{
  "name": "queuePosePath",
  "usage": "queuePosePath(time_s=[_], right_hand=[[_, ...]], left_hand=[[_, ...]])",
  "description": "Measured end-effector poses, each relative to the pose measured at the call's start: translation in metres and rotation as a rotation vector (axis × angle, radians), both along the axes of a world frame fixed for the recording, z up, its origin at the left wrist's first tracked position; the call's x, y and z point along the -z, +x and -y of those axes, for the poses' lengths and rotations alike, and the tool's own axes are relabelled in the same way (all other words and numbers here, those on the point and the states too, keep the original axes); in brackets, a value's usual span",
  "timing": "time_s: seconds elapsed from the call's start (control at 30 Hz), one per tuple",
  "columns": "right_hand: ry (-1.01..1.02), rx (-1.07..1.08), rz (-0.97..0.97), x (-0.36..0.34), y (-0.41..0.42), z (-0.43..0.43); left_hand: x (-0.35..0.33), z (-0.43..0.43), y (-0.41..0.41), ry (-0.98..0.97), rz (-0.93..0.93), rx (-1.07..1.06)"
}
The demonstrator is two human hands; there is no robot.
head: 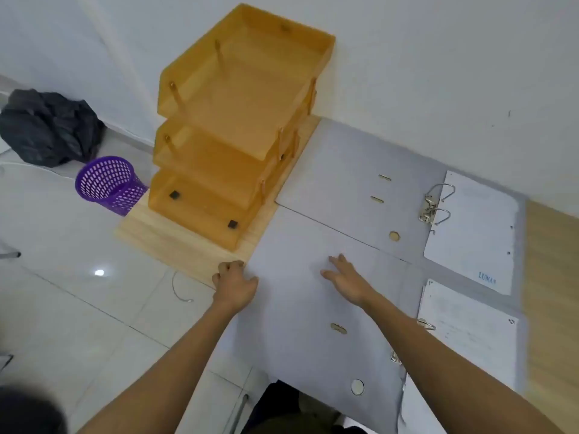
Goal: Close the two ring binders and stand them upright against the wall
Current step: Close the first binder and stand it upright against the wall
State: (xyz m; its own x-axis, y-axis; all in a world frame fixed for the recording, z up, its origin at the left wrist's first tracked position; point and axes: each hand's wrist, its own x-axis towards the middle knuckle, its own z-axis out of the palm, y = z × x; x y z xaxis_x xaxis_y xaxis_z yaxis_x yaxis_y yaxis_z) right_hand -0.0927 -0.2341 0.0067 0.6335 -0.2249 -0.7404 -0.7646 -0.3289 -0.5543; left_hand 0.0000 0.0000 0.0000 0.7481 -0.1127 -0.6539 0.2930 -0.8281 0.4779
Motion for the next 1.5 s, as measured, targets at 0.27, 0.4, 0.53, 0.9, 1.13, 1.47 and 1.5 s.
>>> queuePosePath(time_s=[0.27, 0.4, 0.53, 0.9, 1.13, 1.47, 1.5], right_hand=[[-0.057, -0.280, -0.135, 0.011, -0.008, -0.022], [-0.023, -0.118, -0.051, -0.002, -0.010, -0.028], [0.021, 0.049, 0.091, -0.028, -0.003, -0.038], [0.227, 0.166, 0.464, -0.096, -0.058, -0.039], [0.369, 0.347, 0.582, -0.150, -0.121, 0.018], [0.017, 0.594, 0.589, -0.132, -0.239, 0.127], [-0.015, 0.611, 0.571, -0.125, -0.249, 0.138]], left_hand=[[0.014, -0.005, -0.020, 0.123, 0.104, 0.022], [0.007, -0.017, -0.013, -0.182, -0.006, -0.086], [-0.022, -0.024, -0.004, -0.330, -0.086, -0.018], [-0.140, 0.036, -0.071, -0.737, -0.340, -0.076], [-0.150, 0.136, -0.167, -0.870, -0.239, 0.127], [-0.061, 0.220, -0.243, -0.379, 0.063, 0.482], [-0.060, 0.222, -0.247, -0.327, 0.082, 0.477]])
